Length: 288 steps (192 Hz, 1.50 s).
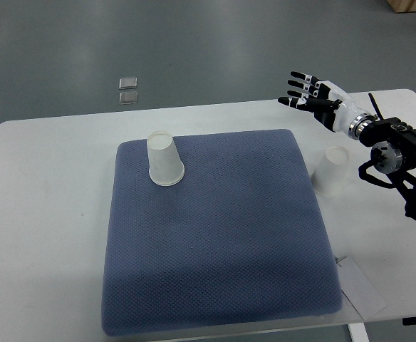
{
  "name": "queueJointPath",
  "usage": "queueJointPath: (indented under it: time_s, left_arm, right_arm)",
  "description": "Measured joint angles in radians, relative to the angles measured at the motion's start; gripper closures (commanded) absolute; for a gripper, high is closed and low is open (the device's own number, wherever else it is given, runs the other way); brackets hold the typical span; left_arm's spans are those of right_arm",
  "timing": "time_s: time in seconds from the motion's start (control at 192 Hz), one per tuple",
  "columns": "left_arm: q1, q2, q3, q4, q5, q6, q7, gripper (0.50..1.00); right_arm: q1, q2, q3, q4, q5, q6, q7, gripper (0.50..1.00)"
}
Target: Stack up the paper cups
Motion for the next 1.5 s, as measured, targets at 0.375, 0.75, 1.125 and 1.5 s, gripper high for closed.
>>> queueJointPath:
  time_s: [0.375, 0.75, 1.125, 1.5]
  left_arm:
    - [0.000, 0.000, 0.000, 0.000, 0.000, 0.000, 0.000, 0.500]
    - [0.000, 0.000, 0.000, 0.000, 0.000, 0.000, 0.000, 0.500]
    - [0.000, 0.000, 0.000, 0.000, 0.000, 0.000, 0.000, 0.500]
    - [0.000, 0.000, 0.000, 0.000, 0.000, 0.000, 0.000, 0.500]
  right_arm:
    - [0.001, 0.002, -0.018, 0.003, -0.028, 0.020, -0.002, 0.579]
    - [0.081, -0.247, -0.191, 0.219, -0.311, 0.124, -0.001, 0.581]
    - [0.184, -0.443, -0.359, 0.407, -0.774, 0.149, 0.080, 0.581]
    - [0.199, -0.451, -0.478, 0.421, -0.937, 0.140, 0.094, 0.583]
